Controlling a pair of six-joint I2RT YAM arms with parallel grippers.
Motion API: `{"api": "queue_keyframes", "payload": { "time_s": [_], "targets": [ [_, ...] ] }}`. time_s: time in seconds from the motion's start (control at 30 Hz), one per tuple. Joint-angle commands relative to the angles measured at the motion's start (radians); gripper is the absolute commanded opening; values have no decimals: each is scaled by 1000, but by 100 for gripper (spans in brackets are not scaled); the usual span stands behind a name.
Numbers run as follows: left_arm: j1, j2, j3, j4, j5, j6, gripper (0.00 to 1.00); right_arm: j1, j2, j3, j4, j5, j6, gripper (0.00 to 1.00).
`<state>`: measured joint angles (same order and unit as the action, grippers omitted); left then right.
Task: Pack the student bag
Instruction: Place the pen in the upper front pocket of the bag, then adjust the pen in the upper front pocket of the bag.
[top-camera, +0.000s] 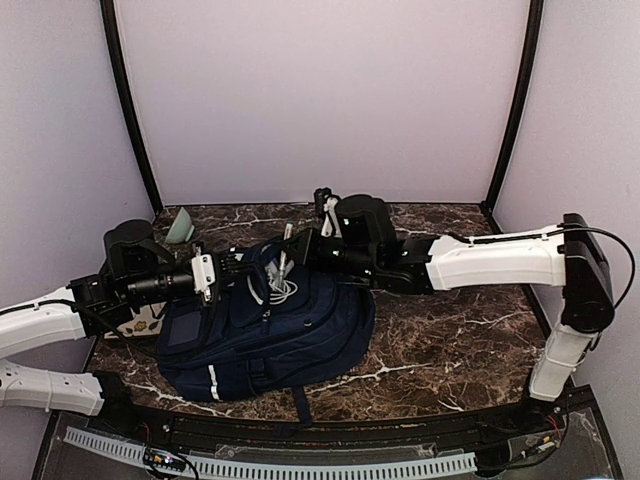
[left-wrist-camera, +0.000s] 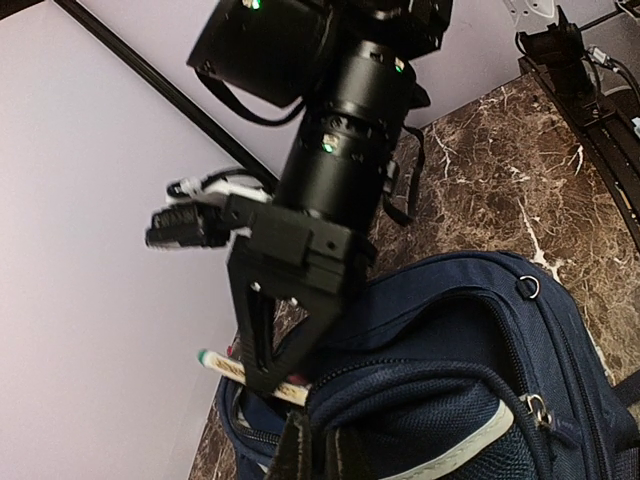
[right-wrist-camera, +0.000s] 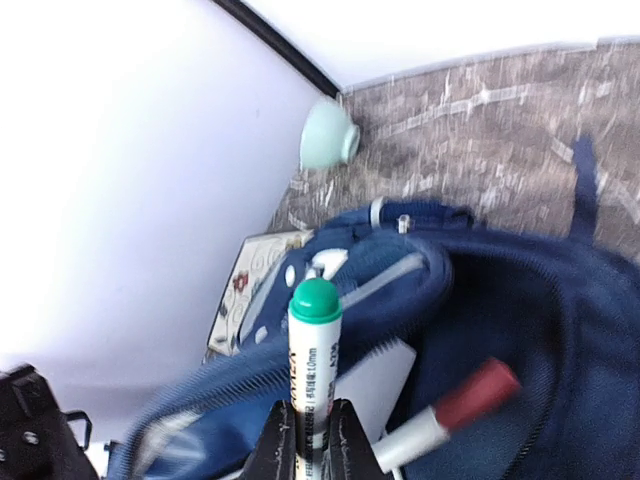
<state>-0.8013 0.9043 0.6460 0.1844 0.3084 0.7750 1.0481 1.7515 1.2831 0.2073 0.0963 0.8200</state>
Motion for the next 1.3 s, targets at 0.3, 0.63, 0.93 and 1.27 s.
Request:
{"api": "queue_keyframes", "payload": {
  "time_s": [0.3,0.63,0.93,1.27],
  "targets": [
    [-4,-67,16,168,24,-28,0,-18,45,-17,-113,-273,145,15],
    [-4,-61,18,167,30,-30,0,-34,35,241,-452,-121,-116,50],
    [-4,-63,17,167,27,-28,0,-40,-50,303,-774,3,-224,49],
    [-4,-51,18,165,31,-31,0,-14,-63,167,-842,-177,-163,29]
  ]
}}
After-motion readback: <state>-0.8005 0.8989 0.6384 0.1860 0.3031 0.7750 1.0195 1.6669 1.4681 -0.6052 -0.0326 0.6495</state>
